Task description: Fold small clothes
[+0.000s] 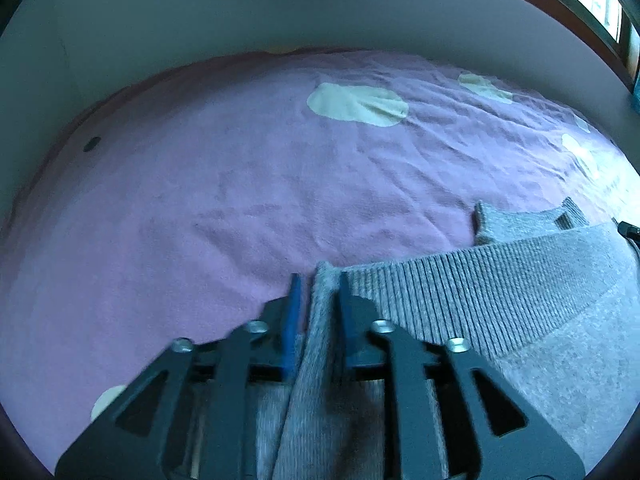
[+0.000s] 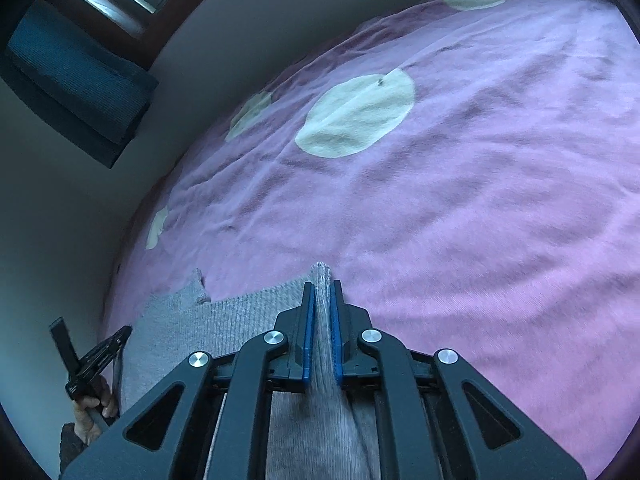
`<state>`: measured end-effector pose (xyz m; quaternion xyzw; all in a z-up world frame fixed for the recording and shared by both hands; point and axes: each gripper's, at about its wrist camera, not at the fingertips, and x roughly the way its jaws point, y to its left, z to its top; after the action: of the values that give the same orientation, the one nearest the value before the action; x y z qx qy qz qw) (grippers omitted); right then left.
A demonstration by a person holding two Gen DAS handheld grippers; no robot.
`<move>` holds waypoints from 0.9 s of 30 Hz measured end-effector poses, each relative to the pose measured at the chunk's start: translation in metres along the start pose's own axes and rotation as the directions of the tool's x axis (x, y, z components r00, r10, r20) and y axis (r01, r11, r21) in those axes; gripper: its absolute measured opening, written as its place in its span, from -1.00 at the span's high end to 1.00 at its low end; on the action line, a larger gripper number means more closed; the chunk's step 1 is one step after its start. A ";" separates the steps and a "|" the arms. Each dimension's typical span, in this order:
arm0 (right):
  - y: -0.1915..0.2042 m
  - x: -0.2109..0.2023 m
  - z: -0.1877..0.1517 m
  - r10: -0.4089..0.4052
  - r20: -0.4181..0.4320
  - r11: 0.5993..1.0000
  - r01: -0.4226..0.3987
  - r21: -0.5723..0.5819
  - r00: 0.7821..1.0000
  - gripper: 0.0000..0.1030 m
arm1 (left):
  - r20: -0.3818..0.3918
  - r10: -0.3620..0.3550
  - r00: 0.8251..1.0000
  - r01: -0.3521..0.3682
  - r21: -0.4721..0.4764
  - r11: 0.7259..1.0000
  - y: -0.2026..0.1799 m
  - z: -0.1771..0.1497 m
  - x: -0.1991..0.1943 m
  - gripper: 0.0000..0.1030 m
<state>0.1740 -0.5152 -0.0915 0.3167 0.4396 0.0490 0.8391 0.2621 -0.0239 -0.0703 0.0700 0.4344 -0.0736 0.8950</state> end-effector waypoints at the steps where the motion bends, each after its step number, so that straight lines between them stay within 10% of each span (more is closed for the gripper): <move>1: 0.001 -0.008 -0.004 0.010 0.010 1.000 -0.010 0.005 1.000 0.62 | 0.011 -0.003 1.000 0.003 0.001 1.000 -0.001 -0.002 -0.006 0.23; 8: 0.013 -0.064 -0.049 0.098 0.055 0.995 -0.096 -0.033 0.994 -0.12 | 0.052 -0.062 0.997 0.060 0.046 0.997 -0.016 -0.040 -0.063 -0.13; 27: -0.017 -0.115 -0.157 0.140 0.071 0.989 -0.137 -0.050 0.988 -0.17 | 0.015 -0.114 0.993 0.114 -0.005 0.993 -0.024 -0.141 -0.114 -0.21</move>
<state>-0.0202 -0.4935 -0.0847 0.3291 0.3837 0.1051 0.8564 0.0790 -0.0125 -0.0684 0.0418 0.4312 -0.1240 0.8927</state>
